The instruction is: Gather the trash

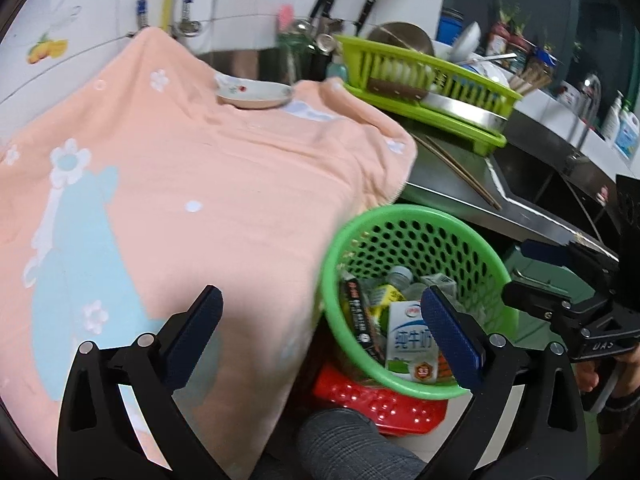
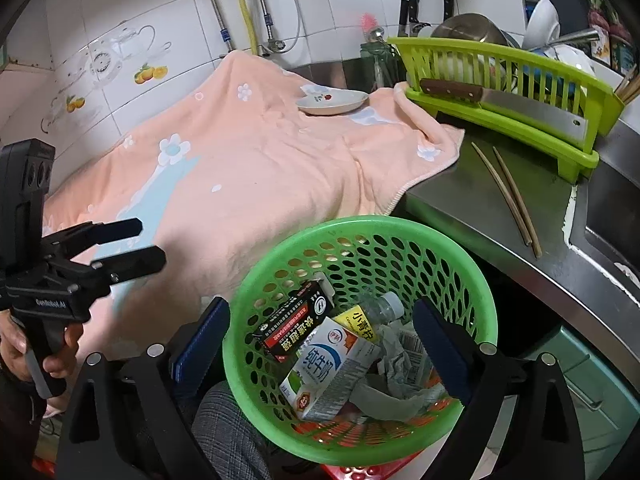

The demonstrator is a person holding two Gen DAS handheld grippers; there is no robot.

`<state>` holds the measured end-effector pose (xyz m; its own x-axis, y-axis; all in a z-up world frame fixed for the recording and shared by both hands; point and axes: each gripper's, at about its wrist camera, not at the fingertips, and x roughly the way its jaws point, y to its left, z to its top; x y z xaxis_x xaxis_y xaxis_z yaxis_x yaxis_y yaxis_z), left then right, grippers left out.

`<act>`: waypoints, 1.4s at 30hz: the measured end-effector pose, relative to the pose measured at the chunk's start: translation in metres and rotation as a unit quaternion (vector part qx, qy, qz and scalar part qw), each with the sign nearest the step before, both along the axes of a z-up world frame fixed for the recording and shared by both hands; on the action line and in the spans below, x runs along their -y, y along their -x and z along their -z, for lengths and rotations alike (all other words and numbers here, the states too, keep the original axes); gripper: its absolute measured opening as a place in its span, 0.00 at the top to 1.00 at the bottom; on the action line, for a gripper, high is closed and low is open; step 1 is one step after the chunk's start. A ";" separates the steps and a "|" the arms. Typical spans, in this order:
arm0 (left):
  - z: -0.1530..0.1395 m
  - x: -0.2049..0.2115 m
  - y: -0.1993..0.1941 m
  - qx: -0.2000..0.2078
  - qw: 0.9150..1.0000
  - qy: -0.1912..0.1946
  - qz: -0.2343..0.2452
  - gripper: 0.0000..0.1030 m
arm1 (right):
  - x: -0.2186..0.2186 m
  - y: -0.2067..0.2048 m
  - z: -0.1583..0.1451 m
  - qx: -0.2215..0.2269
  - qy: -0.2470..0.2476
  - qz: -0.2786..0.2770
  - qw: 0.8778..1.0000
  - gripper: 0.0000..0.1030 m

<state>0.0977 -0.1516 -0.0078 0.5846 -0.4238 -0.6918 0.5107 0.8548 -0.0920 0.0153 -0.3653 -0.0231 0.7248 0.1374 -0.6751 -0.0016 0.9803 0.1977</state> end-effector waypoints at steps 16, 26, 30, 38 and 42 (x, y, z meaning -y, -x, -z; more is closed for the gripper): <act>-0.014 -0.056 0.016 0.053 0.993 -0.013 -0.106 0.05 | -0.026 -0.006 -0.016 0.014 0.006 -0.004 1.000 0.11; -0.019 -0.082 0.023 0.054 0.989 -0.004 -0.135 0.05 | -0.044 -0.008 -0.026 0.027 0.004 -0.003 1.000 0.10; -0.022 -0.093 0.027 0.056 0.987 0.001 -0.149 0.05 | -0.052 -0.008 -0.030 0.036 0.002 -0.002 0.999 0.10; -0.024 -0.111 0.033 0.053 0.984 0.013 -0.169 0.05 | -0.065 -0.011 -0.030 0.038 0.012 -0.004 0.999 0.09; -0.022 -0.113 0.036 0.054 0.983 0.008 -0.174 0.05 | -0.069 -0.011 -0.031 0.040 0.007 -0.007 0.999 0.09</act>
<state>0.0620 -0.0382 0.0141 0.7655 -0.1946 -0.6133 0.1946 0.9785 -0.0676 0.0262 -0.2966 0.0084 0.7744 0.1395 -0.6171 -0.0310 0.9826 0.1833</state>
